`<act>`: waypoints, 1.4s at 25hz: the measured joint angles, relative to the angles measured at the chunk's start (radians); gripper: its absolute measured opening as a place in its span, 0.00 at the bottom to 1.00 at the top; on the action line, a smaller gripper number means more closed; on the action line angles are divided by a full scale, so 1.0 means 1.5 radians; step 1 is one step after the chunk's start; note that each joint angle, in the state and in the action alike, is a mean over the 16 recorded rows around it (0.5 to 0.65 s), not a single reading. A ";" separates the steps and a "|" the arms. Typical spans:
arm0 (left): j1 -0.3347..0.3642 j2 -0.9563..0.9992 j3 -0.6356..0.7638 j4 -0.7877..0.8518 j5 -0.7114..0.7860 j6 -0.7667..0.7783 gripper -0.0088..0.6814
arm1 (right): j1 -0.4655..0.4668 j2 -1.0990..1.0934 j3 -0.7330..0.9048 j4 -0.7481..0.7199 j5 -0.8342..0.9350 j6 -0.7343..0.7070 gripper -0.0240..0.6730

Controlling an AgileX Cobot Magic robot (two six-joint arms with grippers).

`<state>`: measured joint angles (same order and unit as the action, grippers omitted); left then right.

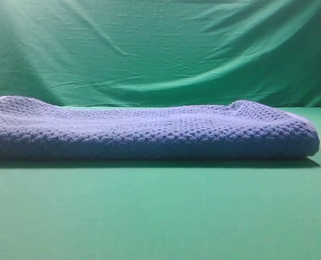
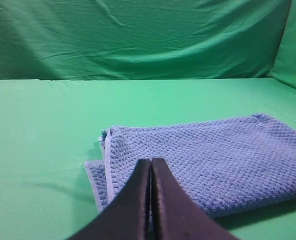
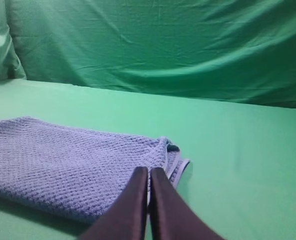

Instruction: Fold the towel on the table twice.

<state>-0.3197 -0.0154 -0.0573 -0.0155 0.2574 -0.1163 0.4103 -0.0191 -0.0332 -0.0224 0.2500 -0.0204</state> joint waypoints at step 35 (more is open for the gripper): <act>0.044 0.000 0.049 0.004 0.056 0.000 0.01 | -0.011 0.000 0.038 -0.054 0.102 0.001 0.03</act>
<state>-0.2545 -0.0154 0.0163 -0.0101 0.3420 -0.1163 0.3933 -0.0191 0.0231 -0.1031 0.4025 -0.0192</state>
